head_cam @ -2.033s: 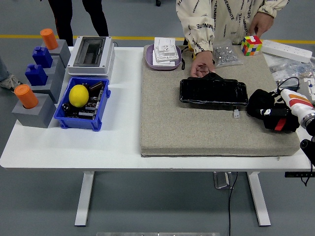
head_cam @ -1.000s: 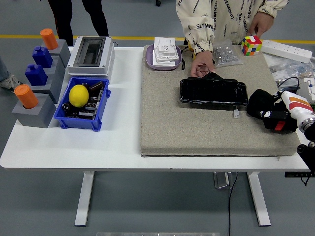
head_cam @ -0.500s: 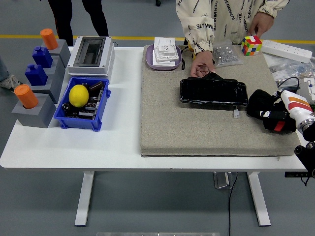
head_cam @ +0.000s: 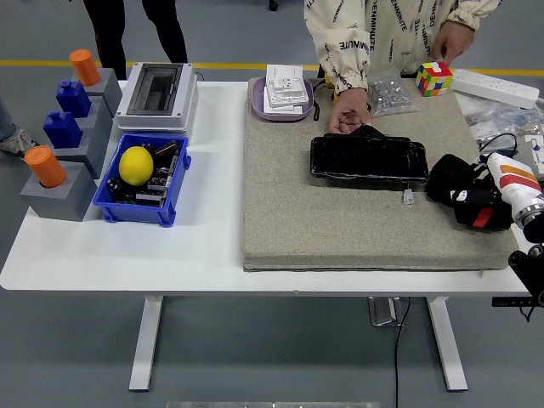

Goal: Pick the rag up,wipe the panel,place it on the desk

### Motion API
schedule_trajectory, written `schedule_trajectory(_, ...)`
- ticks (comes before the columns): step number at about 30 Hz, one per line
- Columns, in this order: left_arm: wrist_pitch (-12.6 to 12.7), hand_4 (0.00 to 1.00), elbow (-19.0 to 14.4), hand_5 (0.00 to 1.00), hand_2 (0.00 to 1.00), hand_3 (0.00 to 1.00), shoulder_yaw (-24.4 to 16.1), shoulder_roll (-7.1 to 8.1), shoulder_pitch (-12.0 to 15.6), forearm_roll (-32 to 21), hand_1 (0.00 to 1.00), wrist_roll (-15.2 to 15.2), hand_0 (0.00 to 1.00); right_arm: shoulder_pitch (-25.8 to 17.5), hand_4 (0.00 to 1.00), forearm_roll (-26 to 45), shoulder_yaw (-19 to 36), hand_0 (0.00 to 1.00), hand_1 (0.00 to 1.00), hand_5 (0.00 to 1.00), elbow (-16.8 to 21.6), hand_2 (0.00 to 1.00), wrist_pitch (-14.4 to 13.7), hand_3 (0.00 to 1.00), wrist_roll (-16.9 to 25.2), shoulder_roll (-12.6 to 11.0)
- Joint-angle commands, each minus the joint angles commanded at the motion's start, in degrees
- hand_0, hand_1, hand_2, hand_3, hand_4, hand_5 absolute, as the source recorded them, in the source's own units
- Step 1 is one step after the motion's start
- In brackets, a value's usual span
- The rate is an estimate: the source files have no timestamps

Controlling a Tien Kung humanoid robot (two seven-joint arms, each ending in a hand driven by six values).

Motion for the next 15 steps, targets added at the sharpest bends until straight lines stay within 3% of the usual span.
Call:
schedule_trajectory(1, 0.0, 0.597, 0.0, 0.471, 0.734, 0.565, 0.0, 0.0, 0.0, 0.0, 0.694, -0.01, 0.645, -0.01, 0.998, -0.07, 0.01, 0.317, 0.394, 0.417, -0.02, 0.462, -0.03, 0.461, -0.01, 0.0)
schedule_trajectory(15, 0.01, 0.598, 0.0, 0.472, 0.734, 0.565, -0.07, 0.0, -0.1, 0.0, 0.694, -0.03, 0.645, 0.1, 0.998, -0.82, 0.24, 0.276, 0.37, 0.401, -0.26, 0.449, -0.72, 0.447, -0.1, -0.06)
